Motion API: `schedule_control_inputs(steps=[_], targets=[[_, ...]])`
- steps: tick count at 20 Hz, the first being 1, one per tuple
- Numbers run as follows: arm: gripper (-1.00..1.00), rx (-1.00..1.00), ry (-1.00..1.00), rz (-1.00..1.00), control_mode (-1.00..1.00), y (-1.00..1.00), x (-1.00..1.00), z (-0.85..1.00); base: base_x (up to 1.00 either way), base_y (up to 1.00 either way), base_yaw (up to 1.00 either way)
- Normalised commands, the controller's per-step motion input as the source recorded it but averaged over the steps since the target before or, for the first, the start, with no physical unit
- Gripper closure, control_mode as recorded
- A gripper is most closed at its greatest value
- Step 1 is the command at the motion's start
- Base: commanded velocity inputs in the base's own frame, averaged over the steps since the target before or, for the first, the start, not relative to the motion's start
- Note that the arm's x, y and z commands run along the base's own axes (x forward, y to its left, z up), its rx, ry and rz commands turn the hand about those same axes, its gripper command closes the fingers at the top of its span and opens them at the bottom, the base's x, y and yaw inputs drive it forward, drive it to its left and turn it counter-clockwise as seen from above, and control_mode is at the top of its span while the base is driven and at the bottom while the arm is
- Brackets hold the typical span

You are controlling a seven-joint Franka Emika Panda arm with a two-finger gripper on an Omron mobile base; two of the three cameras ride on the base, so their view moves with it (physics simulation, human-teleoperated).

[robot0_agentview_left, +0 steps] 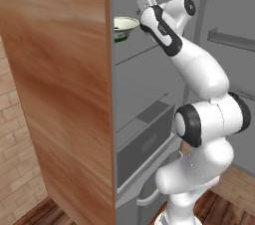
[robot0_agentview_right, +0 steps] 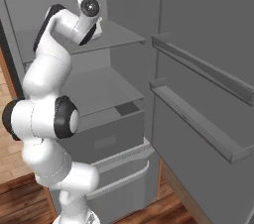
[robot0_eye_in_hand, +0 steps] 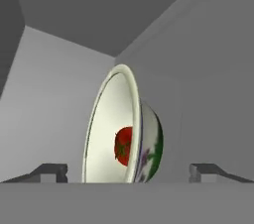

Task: Move the mug from next to the sink to the open cabinet. Then, move the bowl with the tomato to the fridge to clear the area for faucet cleaning.

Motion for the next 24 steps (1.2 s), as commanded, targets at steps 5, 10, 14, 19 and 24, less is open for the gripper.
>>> schedule_control_inputs(steps=[5,10,14,19,24], targets=[[-1.00,0.00,-0.24,0.01,-1.00,-0.65,-1.00,-0.16,0.00,0.00,0.00],[-1.00,-0.02,-0.05,0.03,-1.00,-0.85,-1.00,-0.64,0.00,0.00,0.00],[-1.00,-0.15,0.13,0.03,-1.00,-0.64,-1.00,-0.62,0.00,0.00,0.00],[-1.00,-0.35,0.41,0.11,-1.00,-0.16,-1.00,-0.44,0.00,0.00,0.00],[-1.00,-0.43,0.53,0.28,-1.00,0.08,-0.96,-0.35,0.00,0.00,0.00]])
